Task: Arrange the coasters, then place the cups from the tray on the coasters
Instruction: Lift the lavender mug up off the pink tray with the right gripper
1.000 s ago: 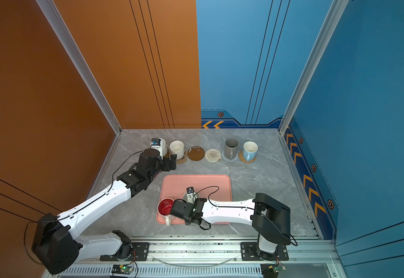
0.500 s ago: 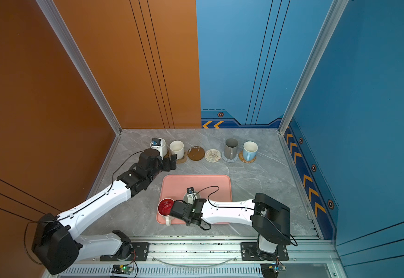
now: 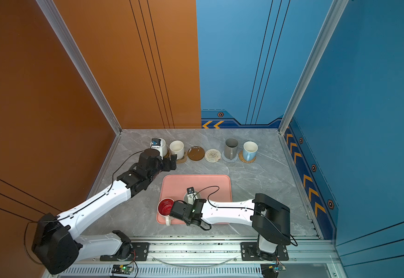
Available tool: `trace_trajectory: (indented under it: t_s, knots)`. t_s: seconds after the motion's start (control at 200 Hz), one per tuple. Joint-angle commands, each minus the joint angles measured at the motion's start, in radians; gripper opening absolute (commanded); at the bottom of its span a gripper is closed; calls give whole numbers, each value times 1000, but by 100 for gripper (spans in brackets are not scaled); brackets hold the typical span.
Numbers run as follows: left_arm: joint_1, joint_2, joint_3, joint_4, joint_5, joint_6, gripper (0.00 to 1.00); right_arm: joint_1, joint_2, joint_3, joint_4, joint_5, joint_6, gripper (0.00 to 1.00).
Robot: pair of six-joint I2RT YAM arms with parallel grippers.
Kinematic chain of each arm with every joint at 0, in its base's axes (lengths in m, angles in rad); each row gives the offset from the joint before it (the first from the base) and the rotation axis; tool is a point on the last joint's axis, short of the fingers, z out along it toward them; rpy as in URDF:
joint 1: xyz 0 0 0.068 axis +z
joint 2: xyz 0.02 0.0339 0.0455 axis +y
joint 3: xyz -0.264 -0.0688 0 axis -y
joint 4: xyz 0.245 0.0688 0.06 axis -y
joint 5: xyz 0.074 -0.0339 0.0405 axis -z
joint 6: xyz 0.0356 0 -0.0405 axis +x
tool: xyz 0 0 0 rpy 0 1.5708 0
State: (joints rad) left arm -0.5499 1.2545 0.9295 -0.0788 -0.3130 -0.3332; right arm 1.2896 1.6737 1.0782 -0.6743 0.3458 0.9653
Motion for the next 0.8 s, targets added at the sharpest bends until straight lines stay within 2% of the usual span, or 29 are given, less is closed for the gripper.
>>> trace_trajectory:
  t_s: [0.0, 0.796]
  knots:
    - [9, 5, 16, -21, 12, -2, 96, 4, -28, 31, -26, 70, -14, 0]
    - [10, 11, 22, -19, 17, -3, 96, -22, -78, 31, -25, 93, -43, 0]
